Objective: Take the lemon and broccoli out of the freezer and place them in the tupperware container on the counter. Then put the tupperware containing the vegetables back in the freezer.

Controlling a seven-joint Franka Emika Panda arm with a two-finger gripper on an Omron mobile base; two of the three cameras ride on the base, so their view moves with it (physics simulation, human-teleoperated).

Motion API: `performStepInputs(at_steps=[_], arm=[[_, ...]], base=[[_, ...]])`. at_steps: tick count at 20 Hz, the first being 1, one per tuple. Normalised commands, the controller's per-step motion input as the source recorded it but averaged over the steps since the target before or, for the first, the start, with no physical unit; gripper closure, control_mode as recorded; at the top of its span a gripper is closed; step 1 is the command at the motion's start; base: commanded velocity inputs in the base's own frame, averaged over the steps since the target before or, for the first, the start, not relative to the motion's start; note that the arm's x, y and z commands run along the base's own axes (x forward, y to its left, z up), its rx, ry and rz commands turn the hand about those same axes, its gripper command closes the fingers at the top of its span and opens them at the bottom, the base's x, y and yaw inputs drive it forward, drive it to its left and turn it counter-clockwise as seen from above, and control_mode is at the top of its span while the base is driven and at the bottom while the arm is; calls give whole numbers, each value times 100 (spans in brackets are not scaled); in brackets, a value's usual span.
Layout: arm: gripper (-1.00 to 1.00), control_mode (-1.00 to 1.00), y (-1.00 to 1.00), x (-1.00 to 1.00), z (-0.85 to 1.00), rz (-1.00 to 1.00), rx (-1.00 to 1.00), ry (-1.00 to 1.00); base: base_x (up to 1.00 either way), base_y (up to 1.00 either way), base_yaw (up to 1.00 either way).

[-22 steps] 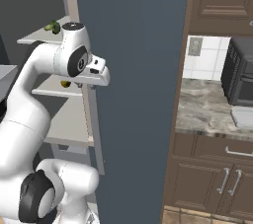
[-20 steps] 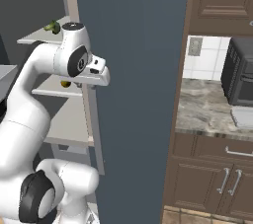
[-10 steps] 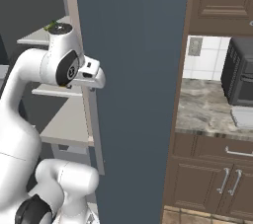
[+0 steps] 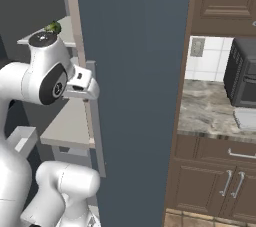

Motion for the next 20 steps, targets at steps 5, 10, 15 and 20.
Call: performStepInputs(at_steps=[5,10,15,20], arm=[[-100,100,0,-2,0,0,0,0],[-100,100,0,0,0,0,0,0],[-100,100,0,0,0,0,0,0],[-100,100,0,0,0,0,0,0]], base=[[0,0,0],[14,2,0],[28,2,0],[45,13,0]])
